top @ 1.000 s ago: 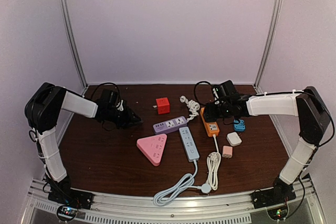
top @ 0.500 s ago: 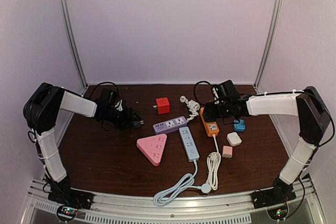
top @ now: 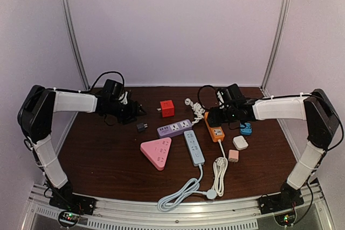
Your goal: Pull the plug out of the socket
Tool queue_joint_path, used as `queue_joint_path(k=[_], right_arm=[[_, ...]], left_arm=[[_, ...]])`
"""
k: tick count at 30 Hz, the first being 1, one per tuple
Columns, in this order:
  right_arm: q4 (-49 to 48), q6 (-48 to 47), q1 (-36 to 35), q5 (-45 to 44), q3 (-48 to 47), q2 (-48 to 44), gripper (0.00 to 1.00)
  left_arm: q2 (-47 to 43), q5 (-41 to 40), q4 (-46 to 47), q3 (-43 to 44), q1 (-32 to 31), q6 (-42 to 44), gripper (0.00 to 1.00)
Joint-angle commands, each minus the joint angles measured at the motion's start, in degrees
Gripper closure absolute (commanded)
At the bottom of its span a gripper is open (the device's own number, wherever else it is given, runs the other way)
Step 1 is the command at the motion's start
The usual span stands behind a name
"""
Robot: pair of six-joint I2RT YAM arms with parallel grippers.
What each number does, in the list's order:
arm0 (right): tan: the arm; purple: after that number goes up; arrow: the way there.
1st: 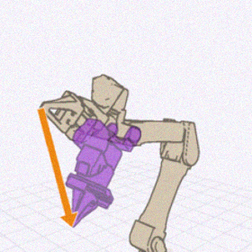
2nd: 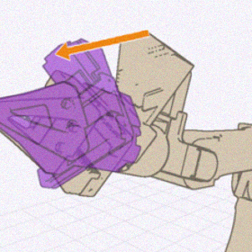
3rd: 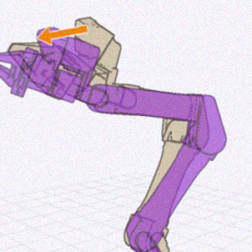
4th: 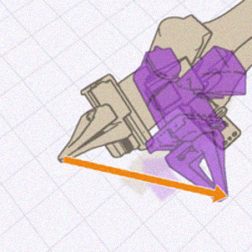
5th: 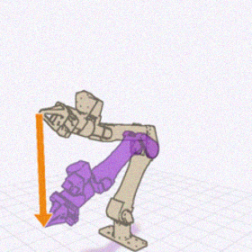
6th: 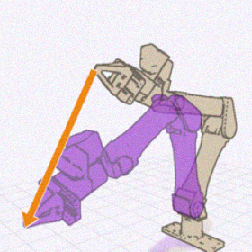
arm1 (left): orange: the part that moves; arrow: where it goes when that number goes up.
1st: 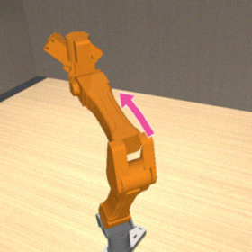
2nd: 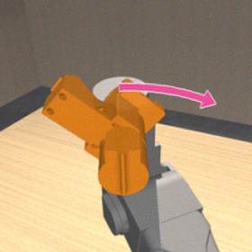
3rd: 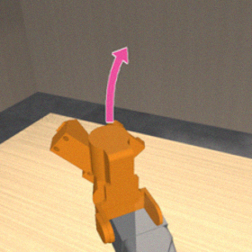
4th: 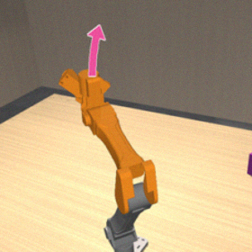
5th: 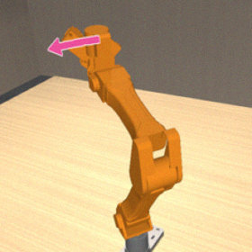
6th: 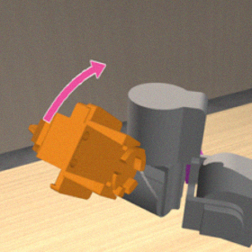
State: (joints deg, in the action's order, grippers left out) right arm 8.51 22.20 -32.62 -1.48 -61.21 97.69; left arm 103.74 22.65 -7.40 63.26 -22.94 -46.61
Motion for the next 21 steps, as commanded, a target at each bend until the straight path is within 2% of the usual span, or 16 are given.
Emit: queue_joint_path(k=[1,5,10,16,21], right_arm=[[-0.5,-1.3,-1.2,1.3,3.0,-3.5,0.61],[-0.1,-2.3,-1.7,1.4,5.5,-5.5,0.61],[0.5,-2.9,-2.6,3.4,7.9,-8.7,0.62],[2.1,-3.6,-4.5,4.0,9.4,-11.5,0.62],[2.8,-3.5,-6.1,3.2,10.3,-12.2,0.62]], left_arm=[[-0.5,0.5,0.1,4.6,-4.8,0.7,0.37],[3.1,2.1,2.4,9.3,-9.4,-1.6,0.47],[11.8,3.8,6.2,16.5,-15.2,-4.5,0.59],[19.7,5.7,13.3,23.7,-19.4,-9.3,0.78],[23.1,6.1,15.0,26.9,-21.3,-11.1,0.88]])
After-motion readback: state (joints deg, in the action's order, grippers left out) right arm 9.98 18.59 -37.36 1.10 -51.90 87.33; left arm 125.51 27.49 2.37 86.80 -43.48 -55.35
